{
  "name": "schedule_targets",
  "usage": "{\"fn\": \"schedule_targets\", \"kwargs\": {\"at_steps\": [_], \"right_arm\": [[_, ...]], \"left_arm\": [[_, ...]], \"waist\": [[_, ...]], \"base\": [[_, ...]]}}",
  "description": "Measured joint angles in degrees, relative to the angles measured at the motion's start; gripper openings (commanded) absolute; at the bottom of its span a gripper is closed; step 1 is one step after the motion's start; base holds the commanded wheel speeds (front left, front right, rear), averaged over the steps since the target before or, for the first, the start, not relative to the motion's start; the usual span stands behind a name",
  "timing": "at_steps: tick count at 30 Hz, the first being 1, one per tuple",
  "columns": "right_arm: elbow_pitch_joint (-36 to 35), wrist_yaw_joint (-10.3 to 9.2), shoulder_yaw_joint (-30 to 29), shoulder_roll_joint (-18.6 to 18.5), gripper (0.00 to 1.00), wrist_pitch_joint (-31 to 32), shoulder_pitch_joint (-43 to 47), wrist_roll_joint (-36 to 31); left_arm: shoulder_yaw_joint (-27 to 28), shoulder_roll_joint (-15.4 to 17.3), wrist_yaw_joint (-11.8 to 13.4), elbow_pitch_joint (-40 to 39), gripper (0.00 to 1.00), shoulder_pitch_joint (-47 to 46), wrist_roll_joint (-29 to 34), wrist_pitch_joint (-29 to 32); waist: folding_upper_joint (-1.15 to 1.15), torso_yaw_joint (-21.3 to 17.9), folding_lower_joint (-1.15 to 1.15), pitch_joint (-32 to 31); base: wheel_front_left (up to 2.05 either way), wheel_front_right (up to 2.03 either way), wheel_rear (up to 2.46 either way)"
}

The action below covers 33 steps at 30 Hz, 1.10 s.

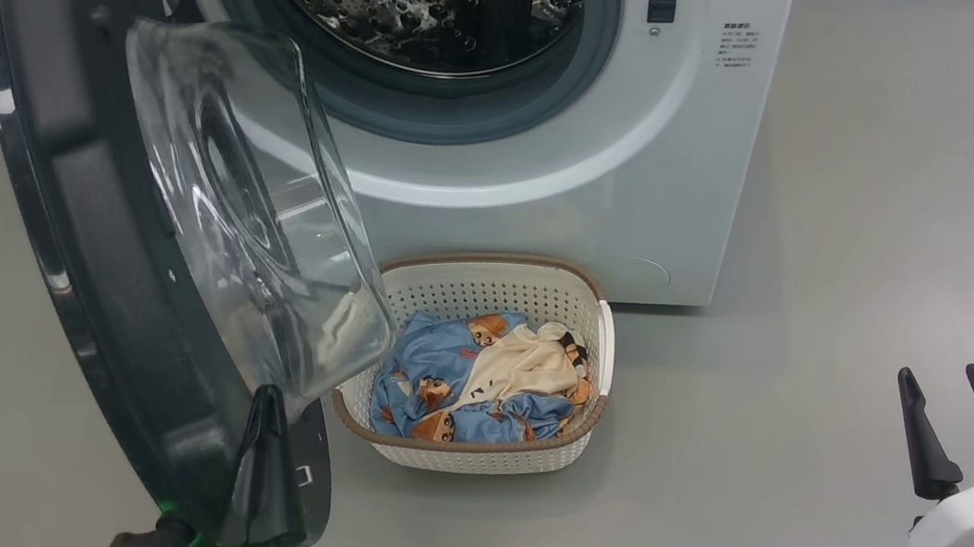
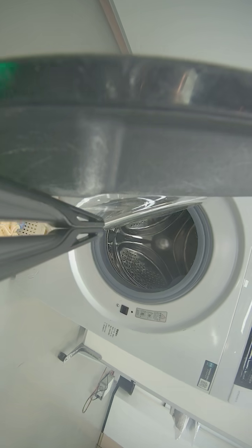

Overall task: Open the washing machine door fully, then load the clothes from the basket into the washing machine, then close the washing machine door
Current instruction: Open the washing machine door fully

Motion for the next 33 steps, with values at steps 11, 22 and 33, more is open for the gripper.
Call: {"fn": "schedule_targets", "kwargs": {"at_steps": [11,22,33], "right_arm": [[0.1,0.00,1.5,0.0,1.00,0.0,-0.9,0.0],[1.0,0.01,3.4,-0.2,1.00,0.0,-1.4,-0.1],[1.6,0.01,3.6,-0.5,1.00,0.0,-1.4,-0.1]], "left_arm": [[8.7,-0.2,0.0,2.5,0.00,0.0,0.2,-1.3],[18.2,0.2,0.2,8.2,0.00,-2.2,1.7,-2.0],[27.4,1.9,0.2,16.1,0.00,-5.6,2.7,-2.3]], "waist": [[0.00,4.0,0.00,1.0],[0.00,3.8,0.00,0.6],[0.00,1.0,0.00,-0.3]], "base": [[0.00,0.00,0.00],[0.00,0.00,0.00],[0.00,0.00,0.00]]}}
